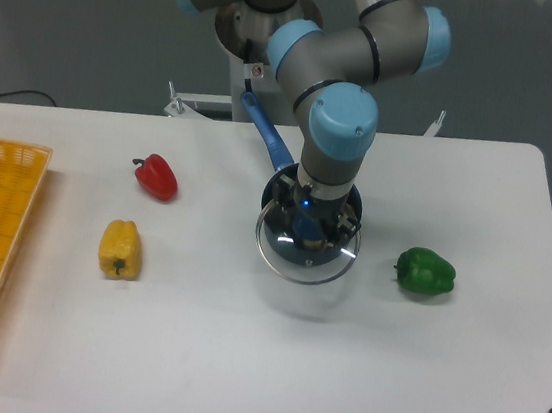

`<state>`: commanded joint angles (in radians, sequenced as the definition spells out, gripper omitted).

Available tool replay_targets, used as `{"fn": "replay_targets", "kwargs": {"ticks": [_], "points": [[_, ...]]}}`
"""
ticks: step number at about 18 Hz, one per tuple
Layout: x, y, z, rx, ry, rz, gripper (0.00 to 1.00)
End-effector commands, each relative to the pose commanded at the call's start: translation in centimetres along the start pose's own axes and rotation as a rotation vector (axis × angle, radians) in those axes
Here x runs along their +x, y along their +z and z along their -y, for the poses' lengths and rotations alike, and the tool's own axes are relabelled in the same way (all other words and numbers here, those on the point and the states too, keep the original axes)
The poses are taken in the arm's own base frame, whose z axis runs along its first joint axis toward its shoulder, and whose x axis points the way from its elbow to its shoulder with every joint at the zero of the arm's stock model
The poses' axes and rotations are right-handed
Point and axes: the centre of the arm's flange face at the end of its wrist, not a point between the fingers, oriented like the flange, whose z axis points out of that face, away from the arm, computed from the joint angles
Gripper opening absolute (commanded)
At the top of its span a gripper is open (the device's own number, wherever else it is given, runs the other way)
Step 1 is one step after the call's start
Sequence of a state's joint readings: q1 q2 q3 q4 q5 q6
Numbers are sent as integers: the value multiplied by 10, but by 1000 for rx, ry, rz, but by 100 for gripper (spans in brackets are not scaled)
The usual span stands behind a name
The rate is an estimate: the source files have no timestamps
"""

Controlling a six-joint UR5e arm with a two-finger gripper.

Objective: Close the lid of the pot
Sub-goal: 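Move the held glass lid over the blue-handled saucepan and lower it, then press the glass lid down onto the saucepan rim to seat it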

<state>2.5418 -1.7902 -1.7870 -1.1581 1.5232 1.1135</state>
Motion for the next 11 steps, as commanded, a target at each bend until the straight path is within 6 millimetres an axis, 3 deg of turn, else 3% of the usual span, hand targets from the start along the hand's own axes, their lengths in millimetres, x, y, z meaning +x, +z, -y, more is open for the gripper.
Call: {"fn": "replay_targets", "kwargs": {"ticks": [11], "points": [[9,4,-18,-27,108,-6,66]]}}
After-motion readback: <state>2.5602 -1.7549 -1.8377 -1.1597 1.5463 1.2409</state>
